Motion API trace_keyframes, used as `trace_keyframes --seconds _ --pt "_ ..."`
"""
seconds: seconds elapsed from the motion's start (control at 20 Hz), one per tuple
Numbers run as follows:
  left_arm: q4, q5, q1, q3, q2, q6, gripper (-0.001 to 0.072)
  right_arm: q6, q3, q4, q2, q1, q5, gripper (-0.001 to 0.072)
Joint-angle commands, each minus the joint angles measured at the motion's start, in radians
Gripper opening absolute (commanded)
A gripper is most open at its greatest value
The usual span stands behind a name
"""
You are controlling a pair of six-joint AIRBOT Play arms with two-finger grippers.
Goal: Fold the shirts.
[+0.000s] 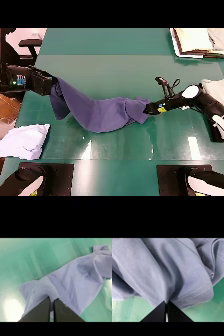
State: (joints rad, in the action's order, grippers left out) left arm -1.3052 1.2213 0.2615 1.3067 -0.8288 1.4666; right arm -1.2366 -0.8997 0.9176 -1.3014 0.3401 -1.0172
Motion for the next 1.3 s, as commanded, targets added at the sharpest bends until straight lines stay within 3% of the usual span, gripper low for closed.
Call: trace_keyframes --seconds 0.0,0.2,0.4,0.75,1.0,1.1,1.25 --pt "-0.003 -0.017 0.0 0.006 0.001 0.0 0.0028 0.0 -0.026 0.026 0.026 -0.006 0.013 0.0018" --pt "-0.073 0.002 0.0 0.193 0.011 0.0 0.0028 -0.001 -0.275 0.187 0.241 -0.076 -0.083 0.0018" --pt "-0.075 0.035 0.0 0.489 0.011 0.0 0.0028 -0.042 -0.646 0.209 0.422 -0.249 -0.248 0.0018" --pt "-0.073 0.056 0.0 0.818 0.011 0.03 0.0027 -0.066 -1.073 0.199 0.462 -0.647 -0.478 0.0017" --pt "-0.121 0.081 0.0 0.721 0.009 0.026 0.0028 -0.163 -1.212 0.201 0.294 -0.662 -0.621 0.0016" --pt "-0.214 0.094 0.0 0.579 -0.019 0.026 0.0027 -0.203 -1.141 0.233 0.221 -0.566 -0.634 0.0016" --pt "-0.325 0.085 0.0 0.366 -0.14 0.025 0.0028 -0.257 -0.995 0.407 0.09 -0.42 -0.651 0.0016"
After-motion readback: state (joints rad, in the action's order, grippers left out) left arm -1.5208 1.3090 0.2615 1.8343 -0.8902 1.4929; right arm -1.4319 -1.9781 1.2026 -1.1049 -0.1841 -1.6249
